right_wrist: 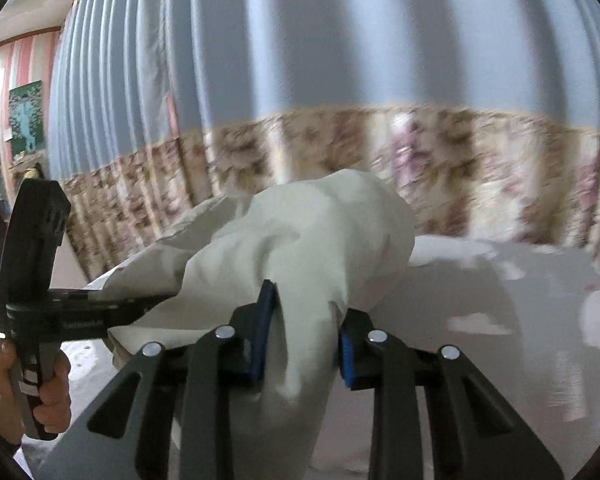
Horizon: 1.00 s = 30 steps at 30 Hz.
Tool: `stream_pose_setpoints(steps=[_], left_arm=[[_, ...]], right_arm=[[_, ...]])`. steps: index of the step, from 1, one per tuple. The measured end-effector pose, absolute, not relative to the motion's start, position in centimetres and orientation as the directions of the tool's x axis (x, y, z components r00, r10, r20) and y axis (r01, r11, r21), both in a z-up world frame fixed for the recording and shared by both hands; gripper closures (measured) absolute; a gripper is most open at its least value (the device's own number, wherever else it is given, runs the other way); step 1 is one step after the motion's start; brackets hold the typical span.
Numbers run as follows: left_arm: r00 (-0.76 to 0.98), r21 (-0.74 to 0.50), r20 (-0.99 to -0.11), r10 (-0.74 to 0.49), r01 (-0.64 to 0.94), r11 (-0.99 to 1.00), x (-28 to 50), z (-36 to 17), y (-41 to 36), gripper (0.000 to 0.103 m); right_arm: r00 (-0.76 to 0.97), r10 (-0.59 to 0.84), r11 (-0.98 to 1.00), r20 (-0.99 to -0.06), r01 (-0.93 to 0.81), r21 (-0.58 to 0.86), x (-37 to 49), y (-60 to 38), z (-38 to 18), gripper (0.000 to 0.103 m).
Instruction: Fold large clothes
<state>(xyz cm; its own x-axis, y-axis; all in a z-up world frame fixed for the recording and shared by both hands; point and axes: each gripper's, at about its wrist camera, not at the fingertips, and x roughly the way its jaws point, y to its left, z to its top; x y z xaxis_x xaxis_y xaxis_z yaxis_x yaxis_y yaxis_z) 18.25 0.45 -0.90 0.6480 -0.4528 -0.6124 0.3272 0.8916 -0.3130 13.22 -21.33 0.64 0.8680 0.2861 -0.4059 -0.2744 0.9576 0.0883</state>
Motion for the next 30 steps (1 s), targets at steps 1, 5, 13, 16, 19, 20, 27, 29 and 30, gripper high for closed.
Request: stream_pose_setpoints(steps=[1, 5, 13, 16, 19, 20, 27, 29, 30], left_arm=[[0.645, -0.306, -0.607, -0.464, 0.349, 0.886, 18.1, -0.9, -1.0, 0.084], [0.608, -0.275, -0.634, -0.478, 0.4, 0.874, 19.0, -3.2, -5.2, 0.082], [0.661, -0.138, -0.667, -0.343, 0.343, 0.929, 17.9, -5.1, -4.0, 0.012], [0.685, -0.111, -0.66, -0.309, 0.317, 0.942, 16.8, -5.0, -2.2, 0.012], [0.779, -0.045, -0.594, -0.201, 0.218, 0.975, 13.8, -3.4, -1.5, 0.003], [0.807, -0.038, -0.567, -0.165, 0.175, 0.984, 12.9, -2.8, -1.4, 0.003], [0.864, 0.011, -0.501, -0.04, 0.053, 0.999, 10.5, -2.2, -1.0, 0.003], [0.87, -0.021, -0.491, -0.04, 0.034, 0.999, 10.2, -2.0, -0.4, 0.003], [0.875, -0.026, -0.483, -0.039, 0.03, 0.999, 10.0, -1.9, -0.3, 0.003]], right_arm=[[0.876, 0.259, 0.965, -0.408, -0.252, 0.07, 12.9, -22.5, 0.6, 0.075], [0.857, 0.181, 0.983, -0.483, -0.168, 0.07, 13.2, -26.5, -1.9, 0.075], [0.784, 0.194, 0.98, -0.59, -0.134, 0.144, 13.0, -31.2, -4.9, 0.05], [0.801, 0.174, 0.982, -0.572, -0.096, 0.163, 11.6, -31.9, -3.9, 0.042], [0.842, 0.103, 0.984, -0.53, -0.009, 0.177, 8.4, -32.0, -3.1, 0.017], [0.852, 0.073, 0.985, -0.519, 0.018, 0.169, 7.5, -31.8, -3.1, 0.013], [0.885, -0.038, 0.992, -0.464, 0.088, 0.086, 4.4, -29.3, -3.2, 0.002], [0.893, -0.055, 0.996, -0.447, 0.083, 0.042, 3.7, -28.2, -2.9, 0.002], [0.898, -0.051, 0.996, -0.437, 0.076, 0.04, 3.3, -27.9, -2.8, 0.002]])
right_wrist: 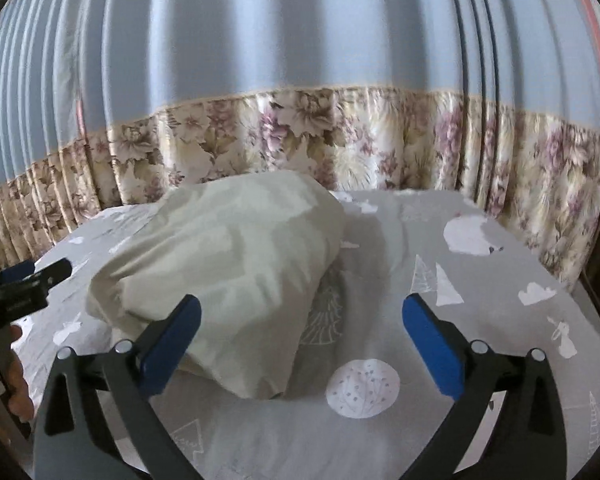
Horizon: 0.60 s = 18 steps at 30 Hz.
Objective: Fold large clothes
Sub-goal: 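Release the bundle and withdraw both open grippers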
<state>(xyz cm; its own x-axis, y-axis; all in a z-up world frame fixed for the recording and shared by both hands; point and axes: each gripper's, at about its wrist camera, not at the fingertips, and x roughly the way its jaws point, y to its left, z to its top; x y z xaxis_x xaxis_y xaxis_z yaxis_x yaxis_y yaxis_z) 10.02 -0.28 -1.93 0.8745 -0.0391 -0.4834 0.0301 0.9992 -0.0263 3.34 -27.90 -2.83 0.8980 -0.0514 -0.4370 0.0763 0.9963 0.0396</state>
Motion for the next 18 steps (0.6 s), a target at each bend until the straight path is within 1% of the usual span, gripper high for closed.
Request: stream_pose_setpoints(steps=[2, 5, 8, 14, 16, 18], left_arm=[[0.886, -0.015, -0.462, -0.03, 0.026, 1.0, 9.5, -1.9, -0.3, 0.003], [0.892, 0.012, -0.452, -0.008, 0.014, 1.0, 8.9, -2.0, -0.6, 0.003], [0.893, 0.014, -0.449, -0.015, 0.024, 1.0, 8.2, -2.2, -0.8, 0.003], [0.912, 0.01, -0.41, -0.001, 0.005, 1.0, 6.9, -2.1, -0.9, 0.003], [0.917, 0.023, -0.399, 0.009, 0.0, 1.0, 6.5, -2.1, -1.3, 0.003], [0.924, 0.042, -0.383, 0.015, 0.001, 0.999, 6.1, -2.2, -1.7, 0.003]], right_arm=[[0.909, -0.062, 0.995, -0.412, 0.086, 0.04, 2.7, -27.4, -2.6, 0.002], [0.909, -0.076, 0.994, -0.409, 0.102, 0.042, 2.1, -27.1, -2.9, 0.002], [0.912, -0.087, 0.991, -0.401, 0.12, 0.058, 1.5, -27.2, -3.3, 0.002], [0.923, -0.112, 0.988, -0.369, 0.144, 0.059, 0.6, -27.6, -3.1, 0.002], [0.928, -0.122, 0.987, -0.352, 0.15, 0.051, 0.3, -27.5, -3.0, 0.002], [0.926, -0.129, 0.988, -0.355, 0.151, 0.035, 0.4, -27.3, -3.1, 0.002]])
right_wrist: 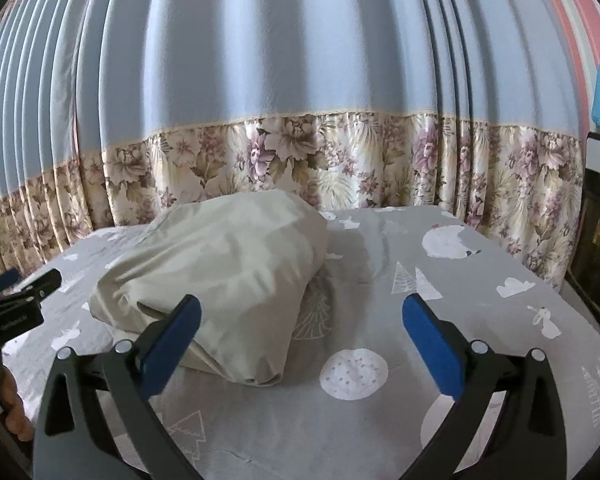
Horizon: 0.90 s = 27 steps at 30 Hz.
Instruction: Fold large clothes
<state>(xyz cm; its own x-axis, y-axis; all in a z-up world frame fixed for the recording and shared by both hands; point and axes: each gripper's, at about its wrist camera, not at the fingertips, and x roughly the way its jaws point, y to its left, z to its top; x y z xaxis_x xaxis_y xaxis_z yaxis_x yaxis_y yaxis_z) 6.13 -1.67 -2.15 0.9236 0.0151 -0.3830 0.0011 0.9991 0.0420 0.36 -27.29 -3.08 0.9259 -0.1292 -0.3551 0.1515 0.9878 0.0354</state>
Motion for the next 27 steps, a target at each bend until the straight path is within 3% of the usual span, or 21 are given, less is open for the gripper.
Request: stream_pose_setpoints(steps=[27], left_arm=[[0.947, 0.057, -0.316, -0.052, 0.074, 0.996, 3.7, -2.3, -2.8, 0.003]], right_arm=[[0.94, -0.17, 0.985, -0.295, 0.175, -0.008, -1.0, -26.9, -2.6, 0.002]])
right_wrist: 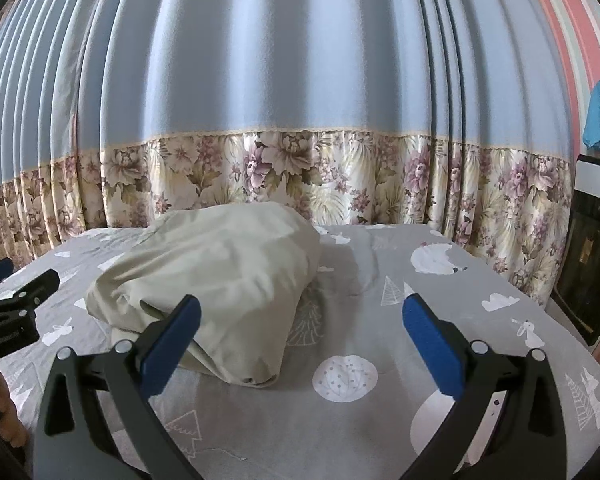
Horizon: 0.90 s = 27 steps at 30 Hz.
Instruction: Fold large clothes
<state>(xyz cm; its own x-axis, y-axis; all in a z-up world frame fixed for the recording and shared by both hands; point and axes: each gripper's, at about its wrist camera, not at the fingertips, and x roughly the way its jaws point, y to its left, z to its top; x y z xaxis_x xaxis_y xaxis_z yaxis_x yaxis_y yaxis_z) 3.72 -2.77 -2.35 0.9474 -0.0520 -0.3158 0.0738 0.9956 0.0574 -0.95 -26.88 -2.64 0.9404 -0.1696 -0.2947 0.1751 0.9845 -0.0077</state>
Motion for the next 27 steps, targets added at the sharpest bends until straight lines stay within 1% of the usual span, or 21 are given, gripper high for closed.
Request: stream_pose_setpoints(steps=[4, 7, 9, 15, 20, 22, 27], left_arm=[[0.951, 0.054, -0.306, -0.044, 0.063, 0.997, 3.64, -2.24, -2.55, 0.003], [0.947, 0.056, -0.316, -0.056, 0.077, 0.995, 3.5, -2.34, -2.58, 0.003], [0.949, 0.059, -0.312, -0.05, 0.072, 0.996, 3.38, -2.31, -2.54, 0.003], [0.952, 0.08, -0.303, -0.043, 0.07, 0.994, 3.38, -2.21, -2.63, 0.003], [0.955, 0.063, -0.293, -0.038, 0.059, 0.996, 3.41, -2.11, -2.41, 0.003], [0.954, 0.075, -0.298, -0.028, 0.053, 0.996, 3.47, -2.15, -2.57, 0.003], [0.943, 0.083, -0.33, -0.052, 0.084, 0.993, 4.09, -2.36, -2.73, 0.003]], right_arm=[[0.939, -0.165, 0.984, -0.303, 0.179, 0.02, -0.82, -27.55, -2.68, 0.002], [0.937, -0.16, 0.985, -0.31, 0.17, 0.008, -0.59, -27.31, -2.7, 0.002], [0.941, -0.168, 0.985, -0.293, 0.175, -0.001, -0.87, -27.14, -2.64, 0.002], [0.94, -0.166, 0.983, -0.299, 0.18, 0.021, -0.88, -27.58, -2.7, 0.002], [0.939, -0.17, 0.984, -0.299, 0.177, -0.006, -0.78, -27.04, -2.71, 0.002], [0.941, -0.172, 0.984, -0.293, 0.18, 0.001, -0.92, -27.18, -2.7, 0.002], [0.937, -0.16, 0.983, -0.311, 0.179, 0.035, -0.68, -27.81, -2.82, 0.002]])
